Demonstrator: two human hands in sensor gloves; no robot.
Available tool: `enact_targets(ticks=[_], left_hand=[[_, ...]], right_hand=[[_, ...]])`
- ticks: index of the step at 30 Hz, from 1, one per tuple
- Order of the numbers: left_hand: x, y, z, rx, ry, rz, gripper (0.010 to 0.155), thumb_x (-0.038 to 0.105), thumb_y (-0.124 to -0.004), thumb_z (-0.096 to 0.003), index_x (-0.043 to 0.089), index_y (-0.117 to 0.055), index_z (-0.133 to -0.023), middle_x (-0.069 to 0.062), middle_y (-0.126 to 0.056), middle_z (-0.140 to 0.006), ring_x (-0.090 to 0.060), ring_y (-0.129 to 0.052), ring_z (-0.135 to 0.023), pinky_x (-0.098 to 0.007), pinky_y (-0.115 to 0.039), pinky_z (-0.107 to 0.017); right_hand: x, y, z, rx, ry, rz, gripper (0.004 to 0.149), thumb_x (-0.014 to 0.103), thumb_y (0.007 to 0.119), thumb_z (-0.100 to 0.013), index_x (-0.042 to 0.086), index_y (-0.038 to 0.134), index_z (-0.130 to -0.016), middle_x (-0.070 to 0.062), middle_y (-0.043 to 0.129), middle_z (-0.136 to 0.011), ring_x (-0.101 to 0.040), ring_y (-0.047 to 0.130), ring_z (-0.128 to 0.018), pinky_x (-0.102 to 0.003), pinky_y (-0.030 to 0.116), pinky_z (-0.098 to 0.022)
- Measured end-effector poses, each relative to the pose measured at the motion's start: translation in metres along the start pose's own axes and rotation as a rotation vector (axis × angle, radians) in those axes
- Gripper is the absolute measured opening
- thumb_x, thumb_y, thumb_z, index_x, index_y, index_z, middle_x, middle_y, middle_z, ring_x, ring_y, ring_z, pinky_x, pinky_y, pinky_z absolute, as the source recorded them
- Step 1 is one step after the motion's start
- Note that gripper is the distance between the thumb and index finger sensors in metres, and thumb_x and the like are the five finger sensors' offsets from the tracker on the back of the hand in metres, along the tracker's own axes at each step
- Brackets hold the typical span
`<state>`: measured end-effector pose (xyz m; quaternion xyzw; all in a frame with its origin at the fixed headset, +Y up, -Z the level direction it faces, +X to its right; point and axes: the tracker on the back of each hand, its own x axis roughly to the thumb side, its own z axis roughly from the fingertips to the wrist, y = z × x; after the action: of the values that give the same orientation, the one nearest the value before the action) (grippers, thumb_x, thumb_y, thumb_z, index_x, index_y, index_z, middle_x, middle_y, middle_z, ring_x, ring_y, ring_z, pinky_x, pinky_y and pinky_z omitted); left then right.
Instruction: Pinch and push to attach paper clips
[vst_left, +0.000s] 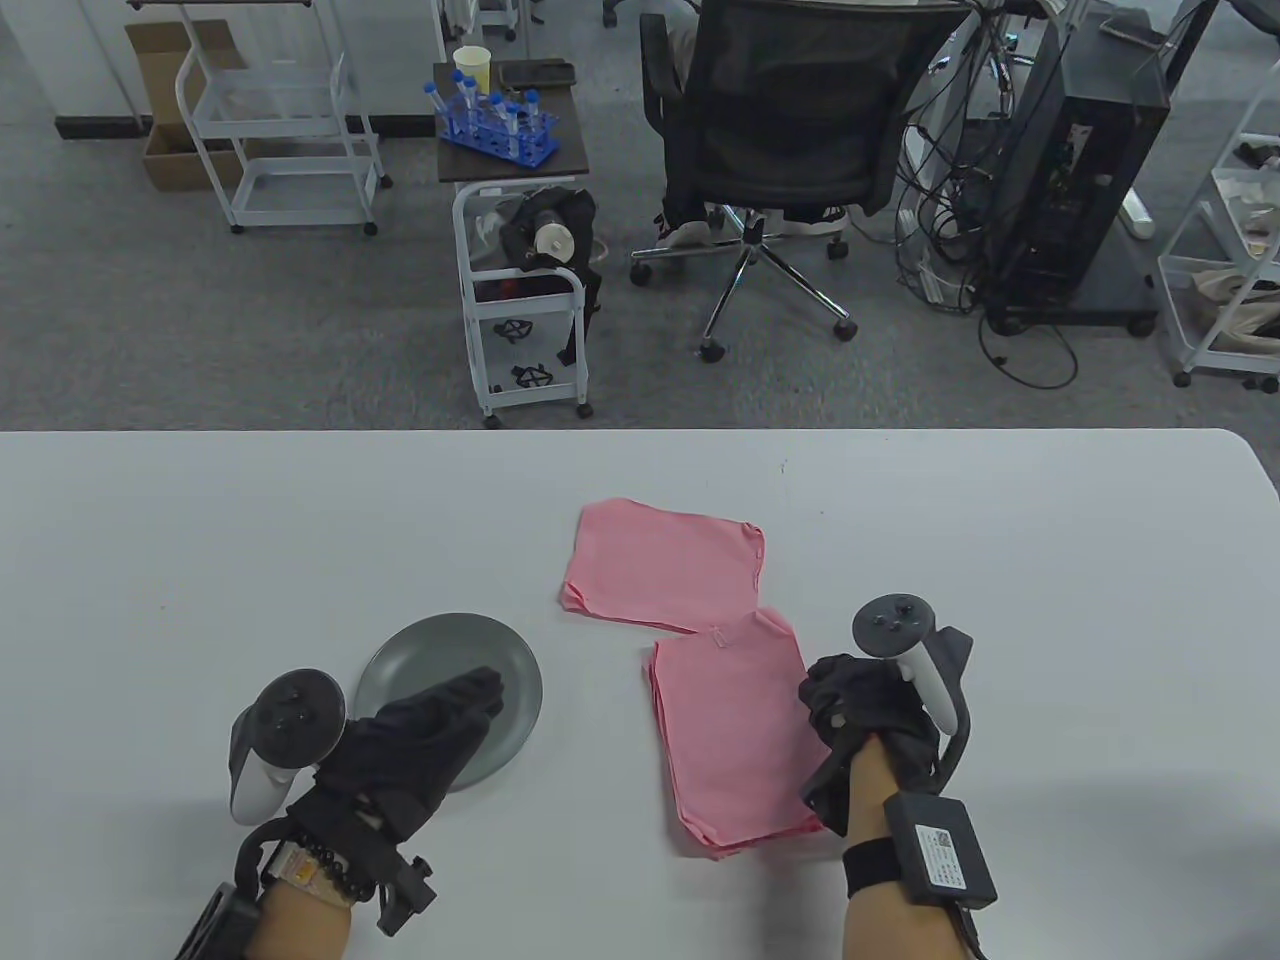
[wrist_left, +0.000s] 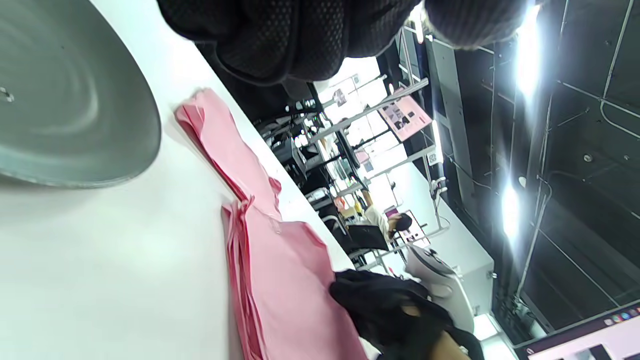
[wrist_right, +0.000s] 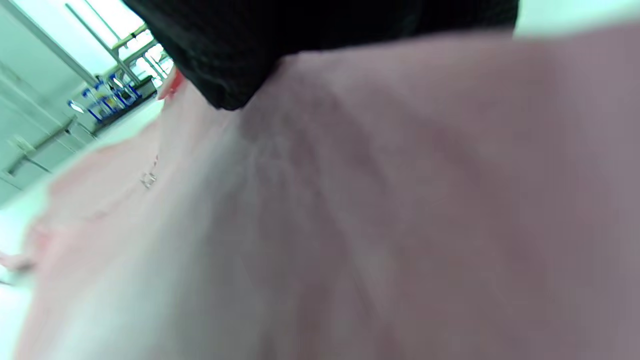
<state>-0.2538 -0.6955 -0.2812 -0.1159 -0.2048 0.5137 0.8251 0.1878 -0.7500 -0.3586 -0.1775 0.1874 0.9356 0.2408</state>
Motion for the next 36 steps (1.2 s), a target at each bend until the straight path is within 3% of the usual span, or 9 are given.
enact_targets(ticks=[5,10,13,15,18,21,24,30,36], left_hand=[[-0.002,0.001,-0.002,0.000,0.005,0.003,0.063,0.055,-0.071,-0.0449,0.021,-0.067,-0.098,-0.008,-0.079,-0.095,-0.030,-0.085,-0.083,-0.051,-0.067,-0.065],[-0.004,0.004,-0.001,0.011,0.027,-0.008,0.064,0.055,-0.071,-0.0449,0.021,-0.067,-0.098,-0.008,-0.079,-0.094,-0.031,-0.085,-0.082,-0.051,-0.067,-0.065],[-0.005,0.008,0.000,0.035,0.038,-0.025,0.063,0.055,-0.071,-0.0447,0.021,-0.068,-0.098,-0.008,-0.080,-0.094,-0.030,-0.085,-0.082,-0.051,-0.068,-0.065],[-0.007,0.009,0.000,0.042,0.043,-0.018,0.063,0.055,-0.071,-0.0448,0.021,-0.068,-0.098,-0.008,-0.080,-0.094,-0.030,-0.086,-0.082,-0.051,-0.068,-0.064],[-0.008,0.008,-0.001,0.039,0.035,0.016,0.063,0.055,-0.071,-0.0450,0.020,-0.069,-0.097,-0.008,-0.081,-0.093,-0.030,-0.086,-0.081,-0.051,-0.069,-0.064],[-0.005,0.005,-0.002,0.022,0.017,0.047,0.062,0.055,-0.070,-0.0451,0.020,-0.069,-0.097,-0.008,-0.082,-0.092,-0.030,-0.087,-0.080,-0.051,-0.069,-0.064],[-0.001,0.003,-0.001,0.013,0.003,0.035,0.062,0.055,-0.070,-0.0451,0.020,-0.070,-0.097,-0.008,-0.082,-0.092,-0.030,-0.087,-0.080,-0.051,-0.069,-0.063],[0.001,0.003,0.001,0.017,-0.006,0.037,0.062,0.056,-0.070,-0.0451,0.020,-0.071,-0.096,-0.008,-0.083,-0.091,-0.030,-0.088,-0.079,-0.051,-0.070,-0.063],[0.000,0.004,0.002,0.018,0.008,0.024,0.062,0.056,-0.070,-0.0451,0.020,-0.071,-0.096,-0.008,-0.083,-0.091,-0.030,-0.088,-0.079,-0.051,-0.070,-0.063]], right_hand=[[0.012,0.014,0.001,-0.189,0.009,0.260,0.048,0.033,0.081,-0.040,0.016,0.071,-0.084,-0.005,0.095,-0.065,-0.027,0.098,-0.045,-0.048,0.076,-0.053],[0.017,0.019,0.008,-0.297,0.080,0.442,0.071,0.047,0.076,-0.037,0.017,0.047,-0.095,-0.008,0.075,-0.084,-0.032,0.086,-0.064,-0.053,0.065,-0.061],[0.023,0.003,0.024,-0.413,0.044,0.372,0.083,0.054,0.072,-0.038,0.023,0.025,-0.099,-0.009,0.041,-0.105,-0.037,0.058,-0.093,-0.058,0.047,-0.071],[0.034,-0.017,0.045,-0.497,-0.105,0.180,0.085,0.057,0.070,-0.039,0.024,0.019,-0.099,-0.009,0.028,-0.109,-0.038,0.042,-0.101,-0.061,0.040,-0.074],[0.055,-0.034,0.065,-0.415,-0.351,-0.188,0.086,0.061,0.067,-0.041,0.027,0.013,-0.099,-0.006,0.019,-0.111,-0.036,0.032,-0.106,-0.061,0.035,-0.076],[0.094,-0.029,0.065,-0.153,-0.447,-0.342,0.085,0.065,0.063,-0.044,0.031,0.009,-0.100,-0.002,0.014,-0.113,-0.035,0.025,-0.109,-0.060,0.029,-0.079],[0.126,-0.007,0.048,0.053,-0.384,-0.162,0.088,0.069,0.058,-0.044,0.034,-0.001,-0.099,-0.001,0.000,-0.113,-0.035,0.007,-0.109,-0.061,0.018,-0.079],[0.147,0.057,-0.003,0.096,-0.132,0.193,0.086,0.069,0.060,-0.043,0.039,0.004,-0.100,0.006,0.002,-0.116,-0.034,-0.002,-0.109,-0.062,0.006,-0.077],[0.141,0.097,-0.031,0.188,-0.029,0.320,0.090,0.070,0.062,-0.040,0.042,-0.003,-0.095,0.015,-0.011,-0.112,-0.029,-0.021,-0.100,-0.057,-0.013,-0.068]])
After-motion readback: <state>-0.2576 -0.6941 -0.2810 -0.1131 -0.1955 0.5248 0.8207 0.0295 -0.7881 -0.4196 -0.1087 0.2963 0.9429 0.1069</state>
